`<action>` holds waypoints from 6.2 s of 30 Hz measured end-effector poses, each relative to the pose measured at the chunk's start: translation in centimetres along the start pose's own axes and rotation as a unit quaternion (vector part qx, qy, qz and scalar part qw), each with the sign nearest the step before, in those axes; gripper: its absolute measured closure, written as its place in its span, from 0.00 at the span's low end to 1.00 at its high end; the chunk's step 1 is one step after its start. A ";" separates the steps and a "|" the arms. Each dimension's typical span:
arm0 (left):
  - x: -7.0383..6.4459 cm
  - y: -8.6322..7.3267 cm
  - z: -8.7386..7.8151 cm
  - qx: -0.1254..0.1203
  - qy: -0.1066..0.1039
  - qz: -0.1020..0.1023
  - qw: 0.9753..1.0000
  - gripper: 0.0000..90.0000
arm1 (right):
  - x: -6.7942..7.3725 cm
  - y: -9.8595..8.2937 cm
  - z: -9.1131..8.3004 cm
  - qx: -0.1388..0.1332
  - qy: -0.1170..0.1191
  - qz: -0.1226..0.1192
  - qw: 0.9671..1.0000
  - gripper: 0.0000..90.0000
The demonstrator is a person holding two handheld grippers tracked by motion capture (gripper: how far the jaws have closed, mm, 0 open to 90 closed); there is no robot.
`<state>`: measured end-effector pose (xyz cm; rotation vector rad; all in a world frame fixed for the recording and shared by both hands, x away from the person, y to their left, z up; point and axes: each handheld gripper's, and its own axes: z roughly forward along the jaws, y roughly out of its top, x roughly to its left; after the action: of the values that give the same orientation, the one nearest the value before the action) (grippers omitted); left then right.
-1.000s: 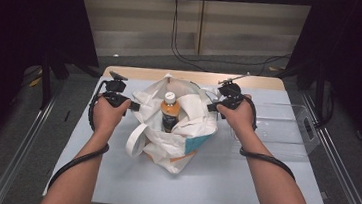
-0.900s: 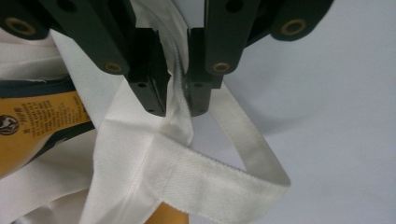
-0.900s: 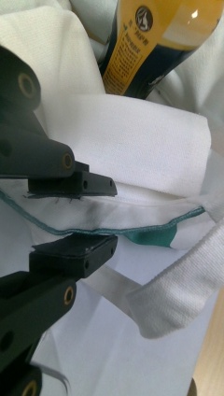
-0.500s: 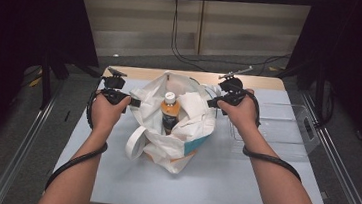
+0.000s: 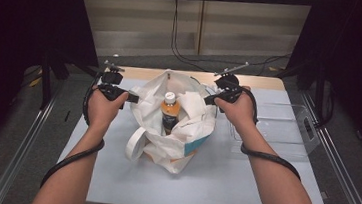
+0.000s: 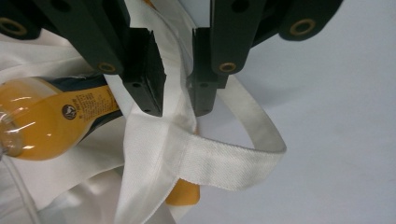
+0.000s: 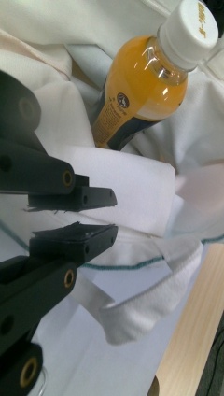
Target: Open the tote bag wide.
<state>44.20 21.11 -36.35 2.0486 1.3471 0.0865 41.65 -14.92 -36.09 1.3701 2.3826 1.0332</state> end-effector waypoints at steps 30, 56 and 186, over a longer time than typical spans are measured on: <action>-1.7 0.6 0.9 0.002 -0.035 0.024 0.999 1.00 | 0.7 0.1 2.7 0.007 0.025 -0.011 1.000 1.00; -2.7 0.8 3.1 0.002 -0.042 0.034 0.999 1.00 | 1.3 -1.4 2.6 0.019 0.034 -0.015 0.999 1.00; 0.4 -3.0 7.7 0.033 -0.026 -0.002 0.999 1.00 | 0.9 -5.1 6.7 0.053 0.031 0.014 0.998 1.00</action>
<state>45.13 18.37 -44.10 2.0872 1.3385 -0.0142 40.97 -12.72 -44.23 1.4313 2.5037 0.9831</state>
